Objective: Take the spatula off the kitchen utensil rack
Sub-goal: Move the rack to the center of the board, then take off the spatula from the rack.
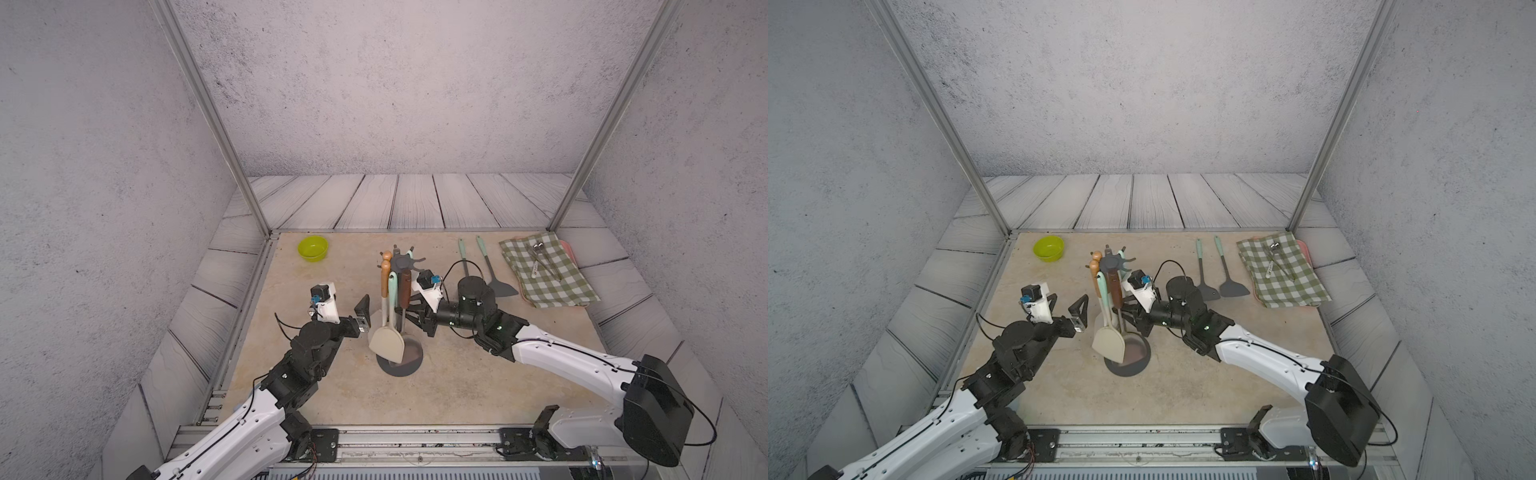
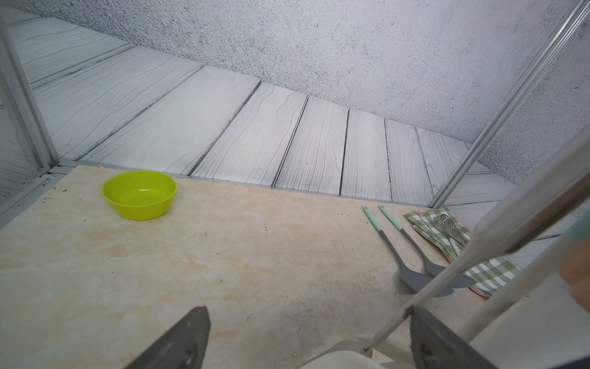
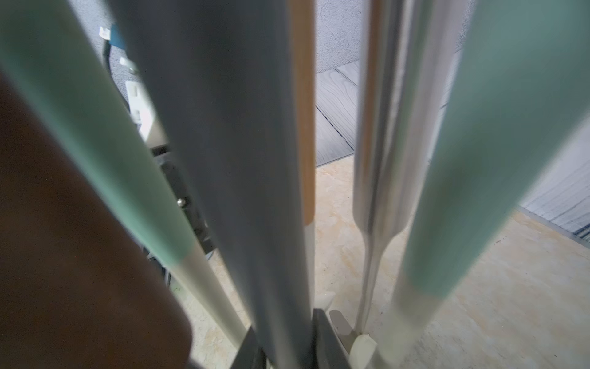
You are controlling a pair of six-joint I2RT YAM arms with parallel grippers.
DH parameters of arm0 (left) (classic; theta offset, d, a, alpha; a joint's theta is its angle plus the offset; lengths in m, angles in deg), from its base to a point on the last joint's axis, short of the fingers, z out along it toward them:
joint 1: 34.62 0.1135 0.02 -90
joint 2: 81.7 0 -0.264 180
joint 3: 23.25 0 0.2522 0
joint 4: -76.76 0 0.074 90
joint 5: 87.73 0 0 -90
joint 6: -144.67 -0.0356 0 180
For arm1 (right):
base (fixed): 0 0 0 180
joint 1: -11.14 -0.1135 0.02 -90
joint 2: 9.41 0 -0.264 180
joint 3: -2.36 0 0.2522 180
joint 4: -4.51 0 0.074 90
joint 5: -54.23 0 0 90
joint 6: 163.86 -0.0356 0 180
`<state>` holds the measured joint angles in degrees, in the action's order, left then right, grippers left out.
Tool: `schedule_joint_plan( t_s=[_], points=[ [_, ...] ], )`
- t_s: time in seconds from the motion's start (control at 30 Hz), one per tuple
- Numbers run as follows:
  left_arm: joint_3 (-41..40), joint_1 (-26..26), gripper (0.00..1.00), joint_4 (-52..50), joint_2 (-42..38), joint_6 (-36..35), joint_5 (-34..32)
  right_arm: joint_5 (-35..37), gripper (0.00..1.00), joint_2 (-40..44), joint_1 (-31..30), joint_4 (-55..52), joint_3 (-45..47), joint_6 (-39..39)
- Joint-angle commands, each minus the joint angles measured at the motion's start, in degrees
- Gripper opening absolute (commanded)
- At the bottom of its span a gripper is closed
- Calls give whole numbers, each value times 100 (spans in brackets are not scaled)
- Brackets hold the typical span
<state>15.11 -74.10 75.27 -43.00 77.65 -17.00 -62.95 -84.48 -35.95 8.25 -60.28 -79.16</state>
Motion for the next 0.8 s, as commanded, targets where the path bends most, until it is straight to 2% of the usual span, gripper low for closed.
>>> schedule_joint_plan(
  t_s=[0.0, 0.17, 0.27, 0.37, 0.77],
  points=[
    [-87, 29, 99, 135, -100, 5, 71, -78, 0, 253, -153, 282, 49, -338],
    [-122, 29, 99, 236, -127, 6, 217, 41, 5, 298, -240, 166, 134, -259],
    [-122, 29, 99, 266, -93, 13, 246, 182, 23, 343, -244, 34, 142, -206],
    [-122, 29, 99, 291, -79, 12, 291, 331, 36, 441, -240, -153, 151, -143],
    [-105, 23, 99, -43, -778, 362, 458, 793, 55, 1309, -239, -842, 452, 35]
  ],
)
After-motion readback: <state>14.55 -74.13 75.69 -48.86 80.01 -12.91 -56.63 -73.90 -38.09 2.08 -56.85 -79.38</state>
